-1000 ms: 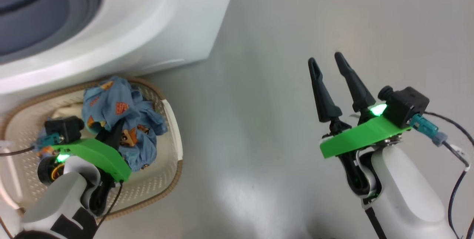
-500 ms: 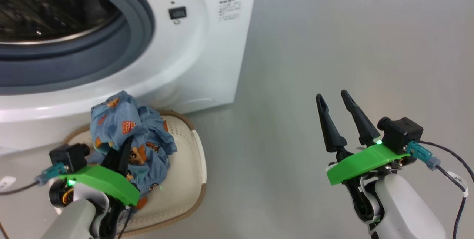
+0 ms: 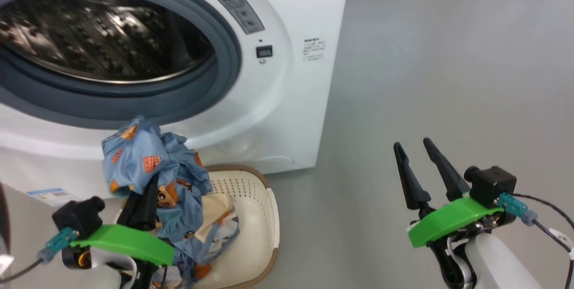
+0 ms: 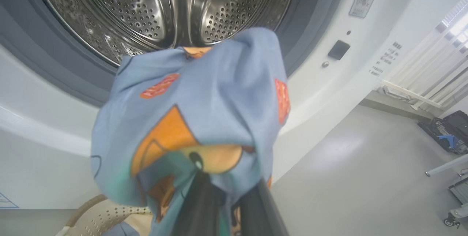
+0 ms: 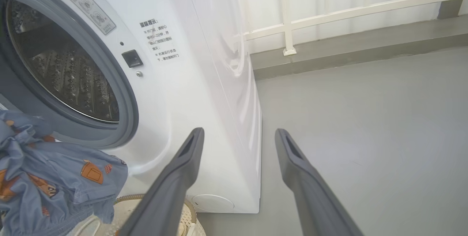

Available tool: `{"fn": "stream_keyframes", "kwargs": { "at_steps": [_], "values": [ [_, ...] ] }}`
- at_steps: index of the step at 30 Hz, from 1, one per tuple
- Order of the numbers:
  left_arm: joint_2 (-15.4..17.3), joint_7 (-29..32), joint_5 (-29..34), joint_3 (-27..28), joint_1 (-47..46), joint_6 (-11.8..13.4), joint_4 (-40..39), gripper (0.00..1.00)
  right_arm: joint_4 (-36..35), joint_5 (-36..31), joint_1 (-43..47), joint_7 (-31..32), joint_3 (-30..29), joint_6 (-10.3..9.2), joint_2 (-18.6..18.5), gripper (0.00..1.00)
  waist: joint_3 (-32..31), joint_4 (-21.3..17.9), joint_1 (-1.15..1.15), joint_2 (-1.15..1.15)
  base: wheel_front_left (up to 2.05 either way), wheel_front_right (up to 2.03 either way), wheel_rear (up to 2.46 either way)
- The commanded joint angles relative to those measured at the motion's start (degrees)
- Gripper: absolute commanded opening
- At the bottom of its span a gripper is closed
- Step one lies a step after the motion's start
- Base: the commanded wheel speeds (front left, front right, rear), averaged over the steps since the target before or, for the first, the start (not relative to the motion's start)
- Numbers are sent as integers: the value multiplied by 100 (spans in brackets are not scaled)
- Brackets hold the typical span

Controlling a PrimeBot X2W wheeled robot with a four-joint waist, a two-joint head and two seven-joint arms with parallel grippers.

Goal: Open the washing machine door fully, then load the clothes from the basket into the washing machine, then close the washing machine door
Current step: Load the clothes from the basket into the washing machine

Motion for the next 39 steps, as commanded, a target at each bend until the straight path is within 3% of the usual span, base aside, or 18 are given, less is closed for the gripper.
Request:
{"fn": "stream_keyframes", "kwargs": {
  "at_steps": [1,8,14,39],
  "values": [
    [101,-60,219,364,102,-11,-315,0,-110,58,82,-47,151,32,-65,100,-335,206,0,0,0,0,0],
    [37,-60,1135,763,530,203,-912,0,-131,108,213,-47,162,32,-185,100,-634,207,0,0,0,0,0],
    [-127,-60,1502,974,805,352,-1216,0,-165,104,299,-47,97,32,-267,100,-780,208,0,0,0,0,0],
    [-512,-60,1919,1470,1164,252,-1489,0,-273,40,394,-47,143,32,-408,100,-930,182,0,0,0,0,0]
  ]
}}
